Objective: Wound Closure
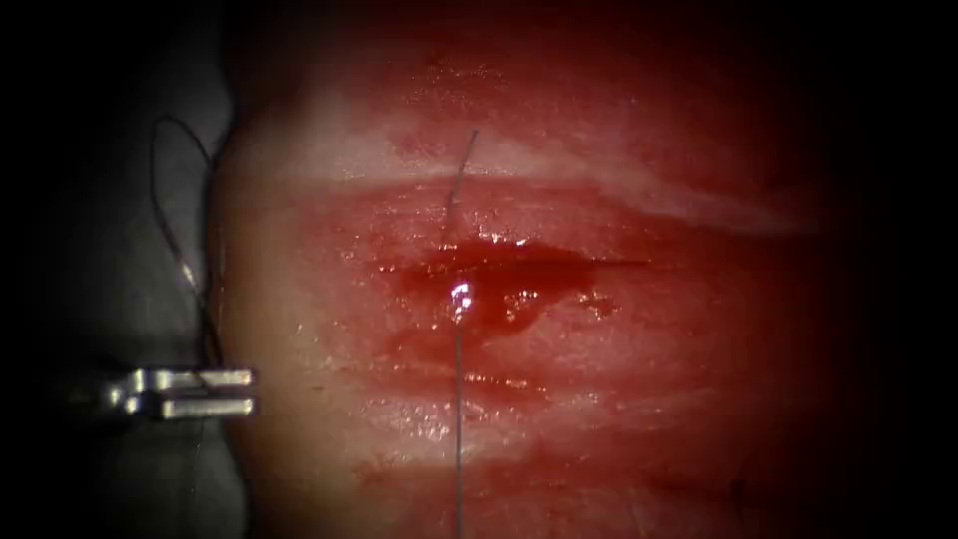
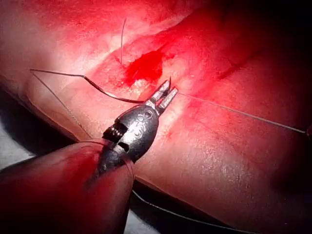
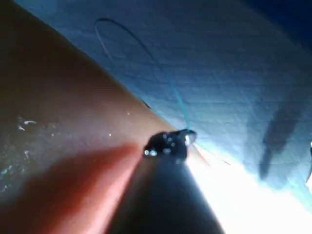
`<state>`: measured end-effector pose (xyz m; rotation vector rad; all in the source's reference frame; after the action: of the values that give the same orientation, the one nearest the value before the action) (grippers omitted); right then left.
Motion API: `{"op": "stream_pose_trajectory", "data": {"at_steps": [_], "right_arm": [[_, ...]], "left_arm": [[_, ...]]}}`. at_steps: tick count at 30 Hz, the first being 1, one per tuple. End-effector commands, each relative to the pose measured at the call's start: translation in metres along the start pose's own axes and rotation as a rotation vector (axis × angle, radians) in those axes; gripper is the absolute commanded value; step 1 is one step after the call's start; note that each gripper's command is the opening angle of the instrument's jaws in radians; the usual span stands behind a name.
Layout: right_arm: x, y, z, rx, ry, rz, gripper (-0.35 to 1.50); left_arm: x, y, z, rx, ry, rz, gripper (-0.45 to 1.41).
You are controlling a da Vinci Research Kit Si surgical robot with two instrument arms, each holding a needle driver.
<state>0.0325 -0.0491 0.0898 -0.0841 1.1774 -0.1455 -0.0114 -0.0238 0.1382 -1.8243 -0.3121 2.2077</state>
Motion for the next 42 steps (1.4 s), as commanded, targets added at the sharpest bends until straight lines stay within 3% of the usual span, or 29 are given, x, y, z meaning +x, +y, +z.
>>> {"op": "stream_pose_trajectory", "data": {"at_steps": [1,4,6,8,10,12,16,21,22,27,29,31,36,42], "right_arm": [[0.0004,-0.001,0.0004,0.006,0.002,0.003,-0.35],[0.0001,-0.0002,0.0004,0.005,-0.001,0.015,-0.28],[-0.0004,0.0004,0.0002,0.005,-0.003,0.033,0.1],[-0.0013,0.0012,0.0001,-0.009,-0.012,0.076,0.66],[-0.0027,0.0025,0.0,-0.037,-0.052,0.158,1.04],[-0.0043,0.0038,-0.0002,-0.065,-0.089,0.192,1.18],[-0.0086,0.0072,-0.001,-0.085,-0.119,0.234,1.18],[-0.0147,0.0135,-0.0008,-0.166,-0.149,0.277,1.15],[-0.0169,0.0159,-0.0003,-0.198,-0.158,0.292,1.11],[-0.0211,0.0193,0.0013,-0.229,-0.18,0.305,1.11],[-0.0231,0.021,0.002,-0.24,-0.19,0.321,0.99],[-0.0237,0.0215,0.0023,-0.246,-0.194,0.341,0.96],[-0.0273,0.0249,0.0041,-0.276,-0.149,0.75,0.93],[-0.0299,0.0264,0.0063,-0.234,-0.057,0.915,0.74]], "left_arm": [[-0.0008,0.0009,0.0006,-0.003,0.0,-0.005,-0.45],[-0.0008,0.0009,0.0006,-0.003,0.0,-0.005,-0.45],[-0.0008,0.0009,0.0006,-0.003,0.0,-0.005,-0.45],[-0.0008,0.0009,0.0006,-0.003,0.0,-0.005,-0.45],[-0.0008,0.0009,0.0006,-0.003,0.0,-0.005,-0.45],[-0.0008,0.0009,0.0006,-0.003,0.0,-0.005,-0.45],[-0.0008,0.0009,0.0006,-0.002,0.0,-0.005,-0.45],[-0.0008,0.0009,0.0006,-0.002,0.0,-0.005,-0.45],[-0.0008,0.0009,0.0007,-0.004,0.001,-0.005,-0.45],[-0.0008,0.0009,0.0006,-0.005,0.001,-0.005,-0.45],[-0.0008,0.0009,0.0007,-0.004,0.001,-0.005,-0.45],[-0.0008,0.0009,0.0007,-0.004,0.001,-0.005,-0.45],[-0.0008,0.001,0.0008,-0.003,0.001,-0.004,-0.45],[-0.0009,0.001,0.0008,-0.003,0.001,-0.004,-0.45]]}}
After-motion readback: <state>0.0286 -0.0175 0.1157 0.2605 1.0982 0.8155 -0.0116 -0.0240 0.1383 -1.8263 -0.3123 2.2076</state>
